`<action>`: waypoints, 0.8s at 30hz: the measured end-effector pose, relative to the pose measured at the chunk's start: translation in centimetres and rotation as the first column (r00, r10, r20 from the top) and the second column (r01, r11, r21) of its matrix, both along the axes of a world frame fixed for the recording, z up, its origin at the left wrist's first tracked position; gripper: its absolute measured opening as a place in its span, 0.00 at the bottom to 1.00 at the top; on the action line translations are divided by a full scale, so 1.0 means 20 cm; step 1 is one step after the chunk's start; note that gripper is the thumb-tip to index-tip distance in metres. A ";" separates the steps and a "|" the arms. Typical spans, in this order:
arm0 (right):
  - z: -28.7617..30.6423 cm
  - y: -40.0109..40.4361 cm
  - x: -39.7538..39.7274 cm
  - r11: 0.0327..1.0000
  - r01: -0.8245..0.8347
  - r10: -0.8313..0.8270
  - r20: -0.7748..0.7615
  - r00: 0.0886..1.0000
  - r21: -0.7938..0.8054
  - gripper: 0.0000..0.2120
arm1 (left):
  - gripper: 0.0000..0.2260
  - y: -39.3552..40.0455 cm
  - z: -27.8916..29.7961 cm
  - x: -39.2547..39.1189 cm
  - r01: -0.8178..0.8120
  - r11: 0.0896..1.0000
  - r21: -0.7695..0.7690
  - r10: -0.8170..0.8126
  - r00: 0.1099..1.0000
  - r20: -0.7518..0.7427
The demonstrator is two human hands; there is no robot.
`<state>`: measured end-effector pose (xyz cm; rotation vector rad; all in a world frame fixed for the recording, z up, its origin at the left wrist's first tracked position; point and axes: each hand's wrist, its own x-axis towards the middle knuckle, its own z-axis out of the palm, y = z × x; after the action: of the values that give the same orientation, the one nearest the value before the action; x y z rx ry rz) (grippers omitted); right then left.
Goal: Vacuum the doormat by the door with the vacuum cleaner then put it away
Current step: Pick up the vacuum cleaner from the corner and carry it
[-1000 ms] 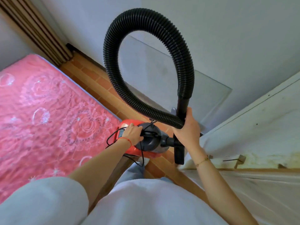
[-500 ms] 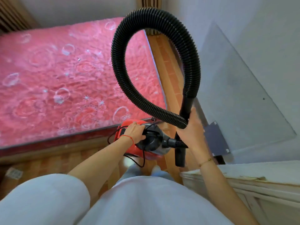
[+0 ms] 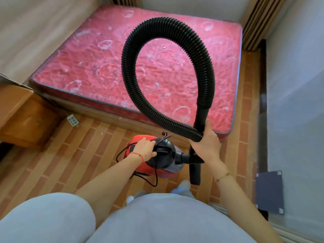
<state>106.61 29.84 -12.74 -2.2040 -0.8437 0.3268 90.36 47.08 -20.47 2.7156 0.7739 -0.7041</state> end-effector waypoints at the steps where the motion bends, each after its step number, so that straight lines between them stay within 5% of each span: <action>1: 0.00 0.05 -0.06 1.000 -0.023 0.023 0.005 1.000 0.001 0.19 | 0.15 0.03 0.00 -0.08 -0.024 1.000 0.001 0.024 1.000 0.002; 15: -0.03 0.81 -0.94 0.940 -0.341 0.342 -0.014 0.940 0.006 0.21 | 0.13 0.52 0.03 -1.19 -0.323 0.946 -0.011 0.323 0.946 0.013; 24: -0.05 1.40 -1.24 0.899 -0.437 0.438 -0.068 0.896 0.028 0.19 | 0.15 0.98 0.08 -1.53 -0.463 0.886 0.007 0.463 0.886 -0.034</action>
<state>81.91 57.81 -13.65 -1.9586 -1.2977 0.6130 59.72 66.59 -18.82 2.3720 1.3656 -0.6322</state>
